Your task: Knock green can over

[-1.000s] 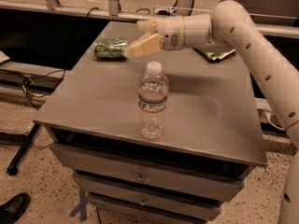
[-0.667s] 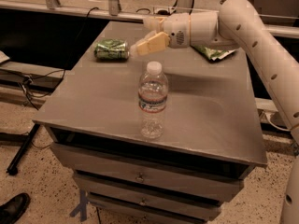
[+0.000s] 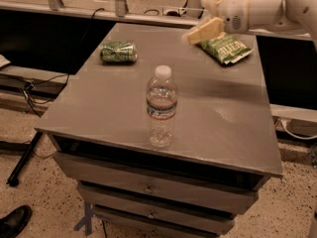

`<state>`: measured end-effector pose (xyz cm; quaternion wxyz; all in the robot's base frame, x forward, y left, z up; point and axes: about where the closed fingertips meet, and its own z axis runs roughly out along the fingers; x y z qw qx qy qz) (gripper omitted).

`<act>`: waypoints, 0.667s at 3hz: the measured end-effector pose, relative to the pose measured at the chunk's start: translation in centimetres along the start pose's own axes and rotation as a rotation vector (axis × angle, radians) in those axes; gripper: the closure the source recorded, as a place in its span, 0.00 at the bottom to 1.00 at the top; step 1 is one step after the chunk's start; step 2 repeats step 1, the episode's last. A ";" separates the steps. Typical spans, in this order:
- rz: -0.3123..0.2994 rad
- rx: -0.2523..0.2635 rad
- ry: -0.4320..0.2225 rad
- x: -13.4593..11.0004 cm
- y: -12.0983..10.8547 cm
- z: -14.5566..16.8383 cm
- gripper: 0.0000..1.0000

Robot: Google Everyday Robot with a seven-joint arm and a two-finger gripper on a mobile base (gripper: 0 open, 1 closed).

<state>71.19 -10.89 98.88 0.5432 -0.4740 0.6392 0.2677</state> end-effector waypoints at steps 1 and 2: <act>-0.016 0.038 0.012 -0.2 -1.3 -1.4 0.00; -0.016 0.038 0.012 -0.2 -1.3 -1.4 0.00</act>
Offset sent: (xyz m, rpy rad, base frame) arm 0.0000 0.0000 0.0000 0.0000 0.0000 0.0000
